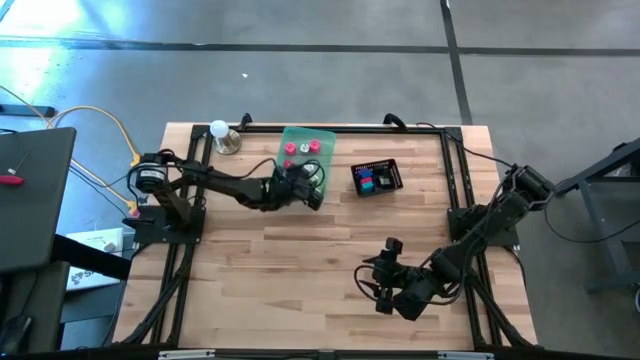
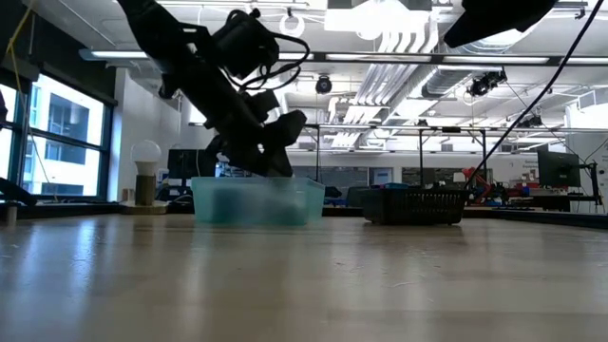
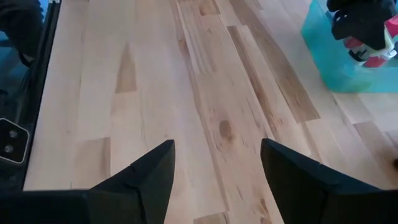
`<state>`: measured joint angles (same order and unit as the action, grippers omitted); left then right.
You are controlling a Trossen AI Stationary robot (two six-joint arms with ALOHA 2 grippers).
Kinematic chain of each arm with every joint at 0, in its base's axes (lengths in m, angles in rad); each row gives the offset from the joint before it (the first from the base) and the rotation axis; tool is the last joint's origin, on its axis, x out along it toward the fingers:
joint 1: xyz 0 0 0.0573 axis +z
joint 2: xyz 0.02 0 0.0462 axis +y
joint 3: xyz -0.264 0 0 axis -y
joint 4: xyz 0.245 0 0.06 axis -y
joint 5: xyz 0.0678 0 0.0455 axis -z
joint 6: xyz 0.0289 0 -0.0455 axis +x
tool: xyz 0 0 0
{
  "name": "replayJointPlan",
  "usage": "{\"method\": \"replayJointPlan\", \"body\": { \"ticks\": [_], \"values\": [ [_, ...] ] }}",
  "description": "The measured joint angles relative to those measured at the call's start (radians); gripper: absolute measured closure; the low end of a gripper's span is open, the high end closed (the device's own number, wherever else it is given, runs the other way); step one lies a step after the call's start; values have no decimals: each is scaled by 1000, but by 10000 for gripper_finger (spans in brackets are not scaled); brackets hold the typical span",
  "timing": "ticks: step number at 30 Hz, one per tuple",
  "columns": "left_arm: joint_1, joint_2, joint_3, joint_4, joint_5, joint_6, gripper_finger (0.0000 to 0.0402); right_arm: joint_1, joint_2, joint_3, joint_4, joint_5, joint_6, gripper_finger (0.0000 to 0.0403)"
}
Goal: Pick & Place Office items
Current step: Put the green charger adapter into the green bin
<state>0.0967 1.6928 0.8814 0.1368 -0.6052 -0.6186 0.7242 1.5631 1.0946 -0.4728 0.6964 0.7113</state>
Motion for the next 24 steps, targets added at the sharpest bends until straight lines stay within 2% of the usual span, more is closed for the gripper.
{"method": "replayJointPlan", "body": {
  "ticks": [17, 20, 24],
  "values": [
    [0, 5, 0, 63, 0, 12, 262, 2, 0, 0, 1, -26, 0, 178],
    [0, 5, 0, 63, 1, 13, 250, 2, 0, 0, 1, -26, -4, 178],
    [6, 5, 0, 63, 11, 13, 214, 2, 0, 0, 1, -25, -4, 178]
  ]
}}
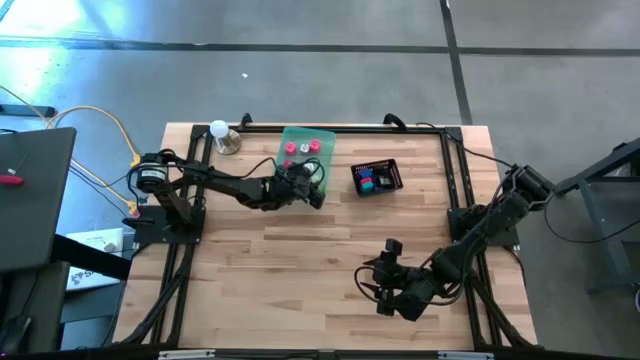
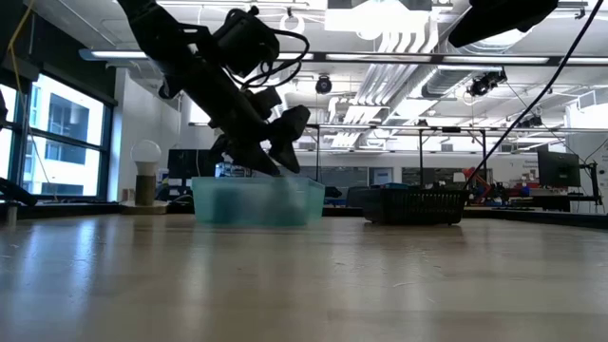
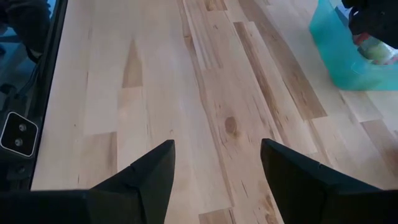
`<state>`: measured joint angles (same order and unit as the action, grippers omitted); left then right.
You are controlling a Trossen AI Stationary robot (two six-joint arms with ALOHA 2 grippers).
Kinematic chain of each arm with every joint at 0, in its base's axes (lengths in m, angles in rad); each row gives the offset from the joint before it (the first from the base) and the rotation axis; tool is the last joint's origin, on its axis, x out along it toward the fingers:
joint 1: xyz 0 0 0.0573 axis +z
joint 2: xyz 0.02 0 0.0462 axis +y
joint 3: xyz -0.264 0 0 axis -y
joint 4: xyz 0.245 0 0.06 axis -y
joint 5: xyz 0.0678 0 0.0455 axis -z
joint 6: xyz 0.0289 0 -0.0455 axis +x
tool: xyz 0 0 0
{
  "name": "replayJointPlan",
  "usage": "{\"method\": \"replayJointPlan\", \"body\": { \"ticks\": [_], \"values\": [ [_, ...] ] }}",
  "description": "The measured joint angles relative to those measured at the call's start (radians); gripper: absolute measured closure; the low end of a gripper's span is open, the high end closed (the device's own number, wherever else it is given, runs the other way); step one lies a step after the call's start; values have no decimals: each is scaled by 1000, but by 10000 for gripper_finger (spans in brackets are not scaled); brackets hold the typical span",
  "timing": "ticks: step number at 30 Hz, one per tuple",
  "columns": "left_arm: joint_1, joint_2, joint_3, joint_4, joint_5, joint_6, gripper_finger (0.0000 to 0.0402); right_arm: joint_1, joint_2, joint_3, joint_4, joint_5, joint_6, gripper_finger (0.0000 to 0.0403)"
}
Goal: Pick & Place Office items
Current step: Put the green charger adapter into the green bin, then return to Home Position
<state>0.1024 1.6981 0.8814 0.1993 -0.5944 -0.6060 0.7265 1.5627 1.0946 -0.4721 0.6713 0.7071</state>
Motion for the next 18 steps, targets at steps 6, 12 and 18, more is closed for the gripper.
{"method": "replayJointPlan", "body": {
  "ticks": [6, 12, 18],
  "values": [
    [0, 0, 0, 13, 1, 11, 171, 0, 0, 0, 0, 1, 0, 178],
    [-35, -30, -1, 10, -3, 188, 167, 0, 0, 0, 0, 1, 0, 178],
    [-146, -141, -1, -8, -4, 314, 167, 0, 0, 0, -2, -1, -4, 178]
  ]
}}
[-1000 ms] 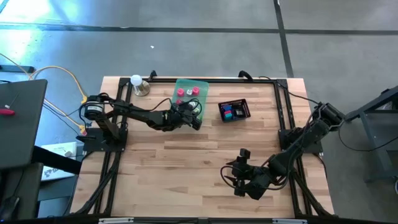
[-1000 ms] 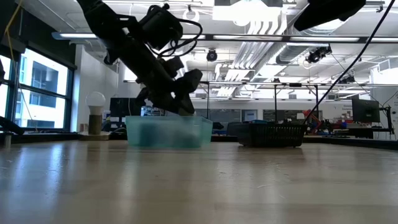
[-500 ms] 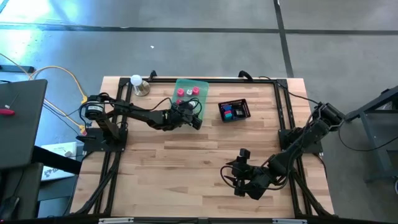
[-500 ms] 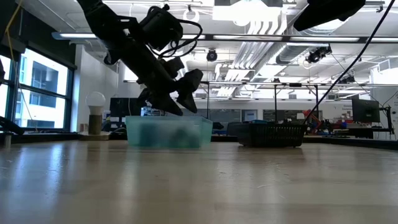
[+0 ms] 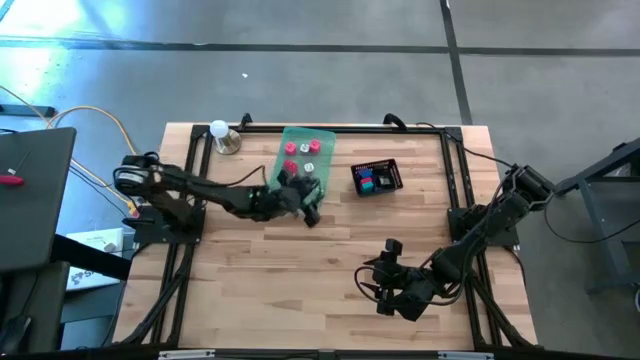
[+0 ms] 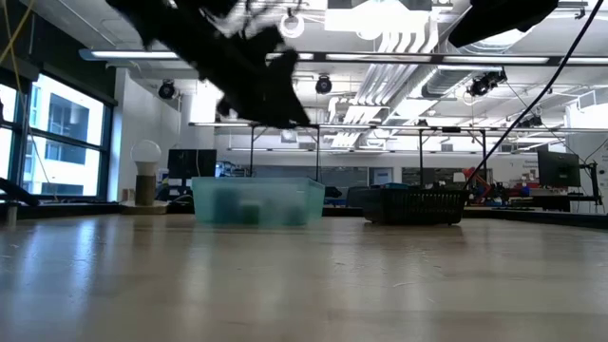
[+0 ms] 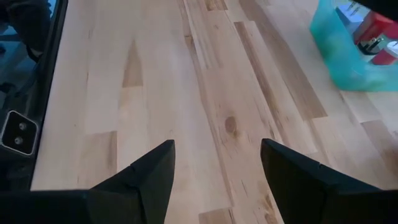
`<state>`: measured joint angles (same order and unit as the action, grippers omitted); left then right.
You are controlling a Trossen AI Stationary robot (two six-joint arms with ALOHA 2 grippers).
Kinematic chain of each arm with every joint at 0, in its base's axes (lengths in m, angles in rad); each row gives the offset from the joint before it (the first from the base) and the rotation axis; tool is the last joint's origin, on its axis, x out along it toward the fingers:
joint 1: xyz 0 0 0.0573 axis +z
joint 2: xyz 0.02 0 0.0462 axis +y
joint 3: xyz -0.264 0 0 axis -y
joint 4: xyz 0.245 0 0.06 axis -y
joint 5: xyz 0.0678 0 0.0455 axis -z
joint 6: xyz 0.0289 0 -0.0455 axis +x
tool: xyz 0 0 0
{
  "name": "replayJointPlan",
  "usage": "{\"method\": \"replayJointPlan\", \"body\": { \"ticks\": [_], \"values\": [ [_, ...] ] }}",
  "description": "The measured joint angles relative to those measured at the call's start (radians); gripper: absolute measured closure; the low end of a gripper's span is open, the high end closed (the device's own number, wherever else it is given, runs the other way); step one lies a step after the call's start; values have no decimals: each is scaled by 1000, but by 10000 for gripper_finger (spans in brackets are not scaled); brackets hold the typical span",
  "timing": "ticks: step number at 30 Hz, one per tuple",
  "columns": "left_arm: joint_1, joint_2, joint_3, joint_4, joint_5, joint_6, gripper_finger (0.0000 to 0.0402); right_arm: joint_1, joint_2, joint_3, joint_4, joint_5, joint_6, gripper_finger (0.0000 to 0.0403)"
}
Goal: Pick & Place Office items
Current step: Return to Home Position
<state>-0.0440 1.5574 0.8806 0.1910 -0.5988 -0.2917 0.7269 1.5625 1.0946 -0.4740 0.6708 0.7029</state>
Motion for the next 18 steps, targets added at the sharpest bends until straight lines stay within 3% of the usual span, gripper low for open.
{"method": "replayJointPlan", "body": {
  "ticks": [11, 18],
  "values": [
    [-291, -109, 0, -83, -1, 171, 167, -14, 0, 0, 56, -69, -19, 178],
    [-392, -107, 0, -81, 1, 190, 167, -54, 0, 0, 81, -72, -19, 178]
  ]
}}
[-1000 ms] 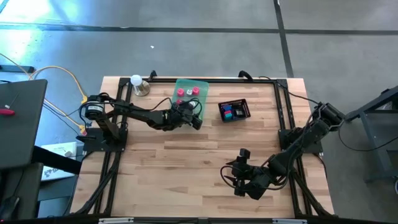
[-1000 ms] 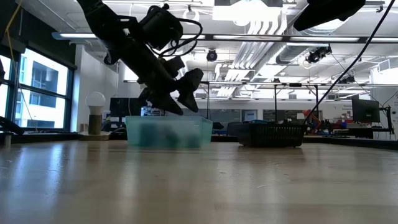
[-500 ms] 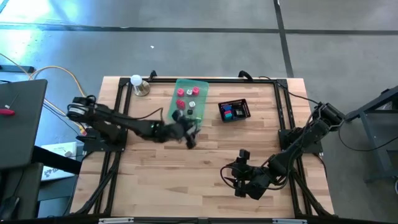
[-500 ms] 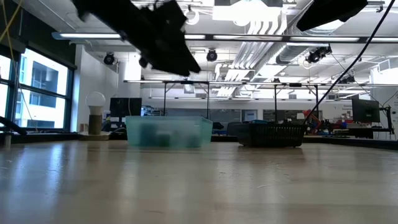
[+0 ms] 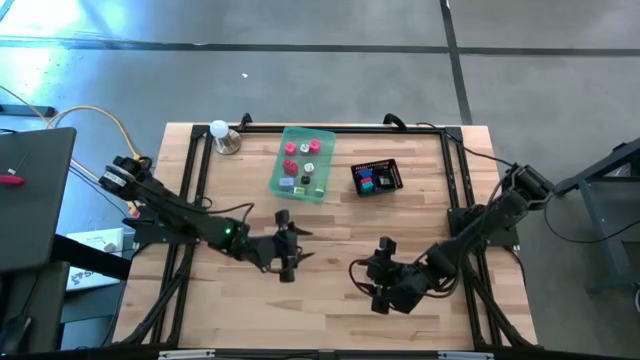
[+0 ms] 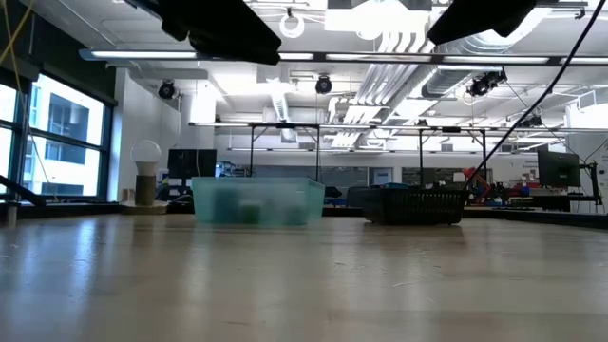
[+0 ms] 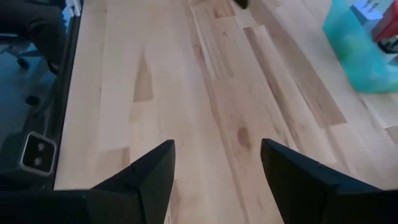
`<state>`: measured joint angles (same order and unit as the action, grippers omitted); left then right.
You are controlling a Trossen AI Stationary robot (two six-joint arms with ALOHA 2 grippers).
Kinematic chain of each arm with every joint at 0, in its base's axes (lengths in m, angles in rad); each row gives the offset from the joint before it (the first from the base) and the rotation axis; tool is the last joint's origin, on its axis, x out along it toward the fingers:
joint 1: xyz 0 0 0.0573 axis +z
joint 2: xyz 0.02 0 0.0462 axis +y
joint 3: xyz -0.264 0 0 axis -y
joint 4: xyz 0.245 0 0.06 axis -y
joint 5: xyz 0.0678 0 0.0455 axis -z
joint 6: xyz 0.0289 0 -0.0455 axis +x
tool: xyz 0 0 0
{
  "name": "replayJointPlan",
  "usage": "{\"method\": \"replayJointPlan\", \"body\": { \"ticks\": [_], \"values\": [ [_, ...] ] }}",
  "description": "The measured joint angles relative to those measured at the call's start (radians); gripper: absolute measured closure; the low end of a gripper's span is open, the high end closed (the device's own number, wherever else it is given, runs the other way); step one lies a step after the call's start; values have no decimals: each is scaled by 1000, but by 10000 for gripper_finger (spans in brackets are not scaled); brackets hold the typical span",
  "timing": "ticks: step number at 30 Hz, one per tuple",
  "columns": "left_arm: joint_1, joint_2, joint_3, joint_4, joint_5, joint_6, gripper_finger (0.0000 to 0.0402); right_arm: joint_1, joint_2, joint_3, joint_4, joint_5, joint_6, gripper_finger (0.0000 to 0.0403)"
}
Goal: Pick & Place Office items
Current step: Return to Home Position
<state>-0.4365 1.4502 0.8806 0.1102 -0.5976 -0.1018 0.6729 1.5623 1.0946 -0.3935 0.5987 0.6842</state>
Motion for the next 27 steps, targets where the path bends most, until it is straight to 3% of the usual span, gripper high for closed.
{"method": "replayJointPlan", "body": {
  "ticks": [8, 12, 17, 22, 25, 27],
  "values": [
    [-39, 0, 0, 6, -2, -183, 167, -57, 0, 0, 5, 0, -17, 178],
    [-44, 0, 0, 23, -9, -203, 167, -82, 0, 0, 5, 1, -92, 180],
    [-45, 0, 0, 29, -36, -188, 178, -94, 0, 0, -5, 7, -174, 222],
    [-56, -34, 0, -62, -40, -282, 241, -82, 0, 0, -93, 58, -184, 317],
    [-71, -121, 0, -225, -92, -322, 302, -70, -18, 0, -271, 122, -120, 383],
    [-79, -201, 0, -350, -105, -384, 345, -63, -43, 0, -382, 159, -24, 394]
  ]
}}
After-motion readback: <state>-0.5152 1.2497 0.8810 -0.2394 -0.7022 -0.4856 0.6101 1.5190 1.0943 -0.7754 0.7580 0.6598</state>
